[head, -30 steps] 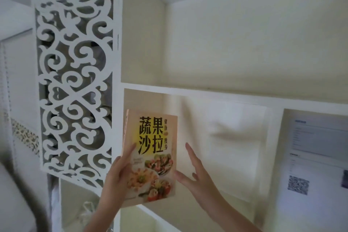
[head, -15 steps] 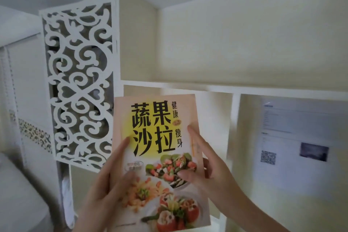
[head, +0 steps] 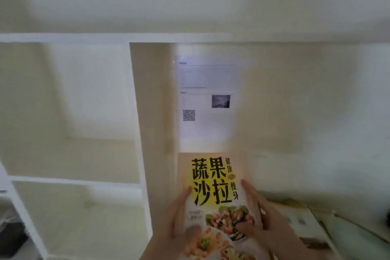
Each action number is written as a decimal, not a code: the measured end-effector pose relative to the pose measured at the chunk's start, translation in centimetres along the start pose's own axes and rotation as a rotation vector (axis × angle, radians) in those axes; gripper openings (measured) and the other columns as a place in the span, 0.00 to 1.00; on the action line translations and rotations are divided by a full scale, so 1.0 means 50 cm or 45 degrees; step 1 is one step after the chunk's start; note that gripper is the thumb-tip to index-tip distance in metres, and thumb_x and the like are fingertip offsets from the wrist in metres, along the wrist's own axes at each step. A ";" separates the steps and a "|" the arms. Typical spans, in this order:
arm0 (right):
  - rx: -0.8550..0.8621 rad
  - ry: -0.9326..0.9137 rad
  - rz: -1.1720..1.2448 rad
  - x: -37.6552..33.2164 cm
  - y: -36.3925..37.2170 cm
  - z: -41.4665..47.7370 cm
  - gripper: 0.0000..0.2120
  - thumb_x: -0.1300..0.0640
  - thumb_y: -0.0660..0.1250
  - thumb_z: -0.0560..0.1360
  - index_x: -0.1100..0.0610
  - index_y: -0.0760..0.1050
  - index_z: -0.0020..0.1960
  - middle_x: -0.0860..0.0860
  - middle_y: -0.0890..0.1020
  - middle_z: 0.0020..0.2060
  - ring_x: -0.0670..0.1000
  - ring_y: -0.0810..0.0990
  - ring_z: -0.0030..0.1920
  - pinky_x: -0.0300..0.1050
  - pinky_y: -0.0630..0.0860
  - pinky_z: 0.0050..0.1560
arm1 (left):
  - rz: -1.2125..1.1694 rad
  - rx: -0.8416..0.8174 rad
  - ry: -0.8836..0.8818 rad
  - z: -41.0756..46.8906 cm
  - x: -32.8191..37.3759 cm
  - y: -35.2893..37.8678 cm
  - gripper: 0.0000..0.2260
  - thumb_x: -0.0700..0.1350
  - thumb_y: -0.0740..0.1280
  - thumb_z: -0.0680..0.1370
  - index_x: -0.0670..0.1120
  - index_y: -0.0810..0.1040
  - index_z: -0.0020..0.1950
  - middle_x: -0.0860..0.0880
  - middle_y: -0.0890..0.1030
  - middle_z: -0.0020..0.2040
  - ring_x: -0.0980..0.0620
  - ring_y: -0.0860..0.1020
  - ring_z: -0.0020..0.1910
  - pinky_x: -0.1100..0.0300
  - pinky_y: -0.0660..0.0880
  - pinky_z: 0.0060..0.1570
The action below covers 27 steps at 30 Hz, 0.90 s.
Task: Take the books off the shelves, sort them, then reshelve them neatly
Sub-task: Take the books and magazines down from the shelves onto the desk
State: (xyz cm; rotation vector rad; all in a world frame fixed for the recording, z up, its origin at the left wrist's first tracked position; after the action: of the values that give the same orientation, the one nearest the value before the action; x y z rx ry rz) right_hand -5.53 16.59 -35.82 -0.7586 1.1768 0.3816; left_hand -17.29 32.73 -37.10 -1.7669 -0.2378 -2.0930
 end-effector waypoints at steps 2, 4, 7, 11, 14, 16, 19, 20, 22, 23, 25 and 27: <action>0.020 0.106 -0.010 0.052 -0.007 0.013 0.45 0.35 0.77 0.54 0.31 0.59 0.67 0.27 0.61 0.67 0.37 0.62 0.70 0.41 0.68 0.68 | 0.085 -0.018 -0.097 0.041 -0.046 0.029 0.27 0.37 0.70 0.74 0.57 0.65 0.66 0.61 0.69 0.63 0.76 0.75 0.49 0.76 0.72 0.43; 0.036 0.218 0.018 0.107 -0.003 0.031 0.51 0.26 0.74 0.46 0.33 0.61 0.66 0.37 0.66 0.69 0.47 0.68 0.69 0.45 0.72 0.65 | 0.146 -0.042 -0.221 0.082 -0.108 0.033 0.29 0.37 0.70 0.73 0.56 0.63 0.68 0.57 0.69 0.66 0.73 0.75 0.51 0.76 0.73 0.46; 0.067 0.367 0.219 0.170 0.017 0.065 0.62 0.28 0.76 0.43 0.47 0.62 0.73 0.46 0.70 0.66 0.46 0.76 0.57 0.33 0.78 0.44 | 0.223 -0.048 -0.380 0.119 -0.182 0.017 0.31 0.39 0.71 0.73 0.52 0.63 0.73 0.49 0.71 0.67 0.65 0.80 0.46 0.68 0.77 0.42; 0.016 0.484 0.127 0.223 0.064 0.117 0.59 0.26 0.69 0.55 0.52 0.56 0.77 0.48 0.65 0.72 0.47 0.73 0.65 0.36 0.76 0.55 | 0.529 0.152 -0.346 0.147 -0.232 -0.035 0.24 0.58 0.60 0.79 0.58 0.60 0.74 0.53 0.66 0.71 0.52 0.74 0.65 0.57 0.73 0.62; -0.069 0.502 0.092 0.275 0.107 0.134 0.52 0.26 0.65 0.63 0.47 0.51 0.78 0.45 0.57 0.76 0.51 0.62 0.74 0.48 0.66 0.71 | 0.395 0.202 -0.474 0.150 -0.291 -0.060 0.55 0.68 0.57 0.71 0.16 0.41 0.63 0.51 0.66 0.72 0.53 0.69 0.70 0.73 0.64 0.57; -0.066 0.543 0.106 0.280 0.120 0.134 0.46 0.31 0.66 0.67 0.47 0.51 0.78 0.45 0.59 0.73 0.50 0.59 0.74 0.45 0.61 0.72 | 0.312 0.204 -0.579 0.144 -0.348 -0.065 0.25 0.56 0.65 0.77 0.47 0.67 0.71 0.53 0.72 0.67 0.55 0.73 0.65 0.78 0.67 0.50; -0.001 0.550 0.148 0.288 0.102 0.132 0.27 0.49 0.65 0.77 0.44 0.59 0.72 0.43 0.60 0.69 0.50 0.63 0.72 0.41 0.66 0.69 | 0.427 0.012 -0.436 0.163 -0.356 -0.044 0.32 0.72 0.68 0.63 0.77 0.61 0.65 0.56 0.62 0.73 0.55 0.64 0.71 0.64 0.65 0.67; 0.022 0.549 0.168 0.289 0.088 0.129 0.24 0.49 0.65 0.76 0.41 0.60 0.68 0.41 0.61 0.67 0.49 0.66 0.70 0.42 0.68 0.68 | 0.388 -0.026 -0.435 0.177 -0.381 -0.041 0.31 0.73 0.70 0.58 0.82 0.63 0.58 0.52 0.65 0.71 0.53 0.67 0.69 0.60 0.66 0.68; 0.092 0.504 0.173 0.269 0.043 0.126 0.21 0.51 0.66 0.76 0.40 0.61 0.64 0.40 0.64 0.66 0.46 0.68 0.66 0.39 0.71 0.64 | 0.292 -0.139 -0.477 0.189 -0.362 -0.005 0.26 0.63 0.77 0.60 0.81 0.68 0.52 0.50 0.70 0.68 0.53 0.72 0.64 0.62 0.70 0.64; 0.143 0.492 0.177 0.259 0.016 0.124 0.20 0.54 0.66 0.77 0.41 0.62 0.64 0.41 0.65 0.66 0.46 0.69 0.65 0.37 0.74 0.60 | 0.253 -0.138 -0.422 0.198 -0.300 0.015 0.26 0.59 0.77 0.63 0.81 0.69 0.51 0.53 0.74 0.65 0.57 0.74 0.62 0.67 0.71 0.60; 0.232 0.503 0.192 0.244 -0.041 0.115 0.22 0.58 0.66 0.77 0.45 0.63 0.67 0.45 0.66 0.68 0.48 0.72 0.65 0.33 0.76 0.50 | 0.196 -0.180 -0.331 0.226 -0.222 0.055 0.26 0.51 0.74 0.70 0.75 0.69 0.60 0.58 0.78 0.58 0.68 0.77 0.54 0.74 0.71 0.51; 0.311 0.486 0.216 0.214 -0.098 0.099 0.24 0.59 0.67 0.77 0.46 0.64 0.70 0.47 0.67 0.68 0.49 0.73 0.65 0.30 0.76 0.46 | 0.107 -0.309 -0.286 0.247 -0.174 0.115 0.23 0.37 0.64 0.78 0.55 0.65 0.69 0.54 0.77 0.55 0.68 0.78 0.48 0.75 0.72 0.46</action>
State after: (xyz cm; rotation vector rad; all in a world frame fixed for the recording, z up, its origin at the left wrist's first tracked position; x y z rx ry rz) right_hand 4.83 15.48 -43.19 -0.5315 1.6207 0.2308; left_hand -2.66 33.71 -43.88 -2.1164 0.0321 -1.9313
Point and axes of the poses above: each hand's wrist, its own z-axis towards the middle knuckle, its own y-axis out of the palm, x = y × z, the point moved 10 cm from there along z, towards the middle knuckle
